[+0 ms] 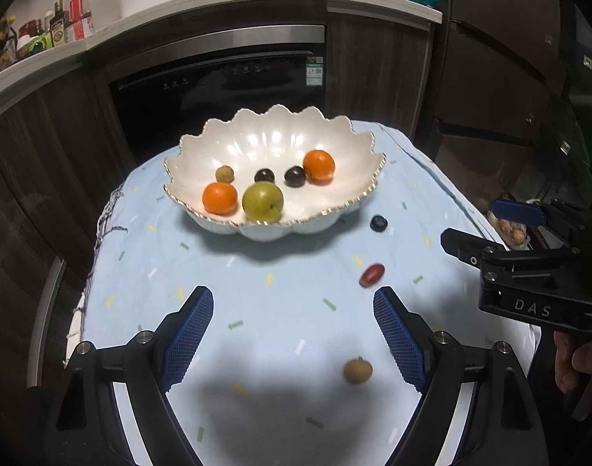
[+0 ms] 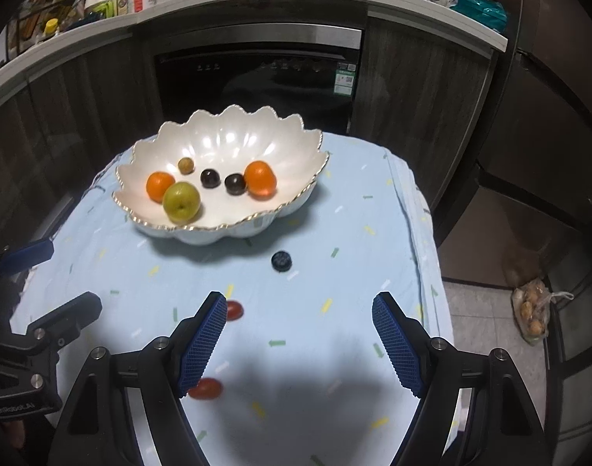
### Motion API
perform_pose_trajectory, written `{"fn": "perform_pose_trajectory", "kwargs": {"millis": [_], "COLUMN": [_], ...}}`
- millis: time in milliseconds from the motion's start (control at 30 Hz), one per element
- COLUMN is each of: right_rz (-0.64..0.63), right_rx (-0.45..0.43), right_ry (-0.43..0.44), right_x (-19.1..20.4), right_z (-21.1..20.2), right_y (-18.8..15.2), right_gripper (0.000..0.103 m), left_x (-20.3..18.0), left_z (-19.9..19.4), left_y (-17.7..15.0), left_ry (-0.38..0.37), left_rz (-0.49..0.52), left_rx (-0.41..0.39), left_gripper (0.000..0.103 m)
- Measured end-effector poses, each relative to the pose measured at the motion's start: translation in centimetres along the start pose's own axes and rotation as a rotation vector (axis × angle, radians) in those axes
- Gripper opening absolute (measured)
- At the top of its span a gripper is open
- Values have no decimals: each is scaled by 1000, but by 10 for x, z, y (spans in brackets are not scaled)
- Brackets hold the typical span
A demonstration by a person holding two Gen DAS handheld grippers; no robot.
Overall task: Organize fruits
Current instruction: 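Withdraw both tools from the bowl toward the brown fruit and red fruit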
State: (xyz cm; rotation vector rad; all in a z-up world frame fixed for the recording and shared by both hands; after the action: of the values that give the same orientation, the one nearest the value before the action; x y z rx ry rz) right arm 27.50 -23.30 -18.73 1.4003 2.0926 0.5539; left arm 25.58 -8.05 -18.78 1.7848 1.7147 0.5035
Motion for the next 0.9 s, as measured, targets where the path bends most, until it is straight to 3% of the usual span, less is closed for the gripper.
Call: {"fn": "perform_pose_trajectory", "kwargs": {"millis": [900], "right_rz": [-69], "right_rx": [36], "right_ry": [88], "right_x": [48], "right_z": [5], "right_y": [-48], "right_gripper": [78], "left_x": [-12], "left_z": [14], "left_y": [-64], "left_ry": [-63], "left_rz": [101], "left_rx": [55], "left_gripper": [82]}}
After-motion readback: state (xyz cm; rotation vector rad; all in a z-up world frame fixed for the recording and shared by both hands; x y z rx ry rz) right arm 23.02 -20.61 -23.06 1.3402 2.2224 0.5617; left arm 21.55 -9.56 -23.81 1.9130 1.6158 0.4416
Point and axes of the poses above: each gripper's, at about its wrist camera, not at the fingertips, and z roughly the way its jaws point, x to its left, y to its top, the point moved 10 cm from there along z, roughly the way its jaws point, and after that the axes turned 13 degrees about -z, right-handed, at the moved point
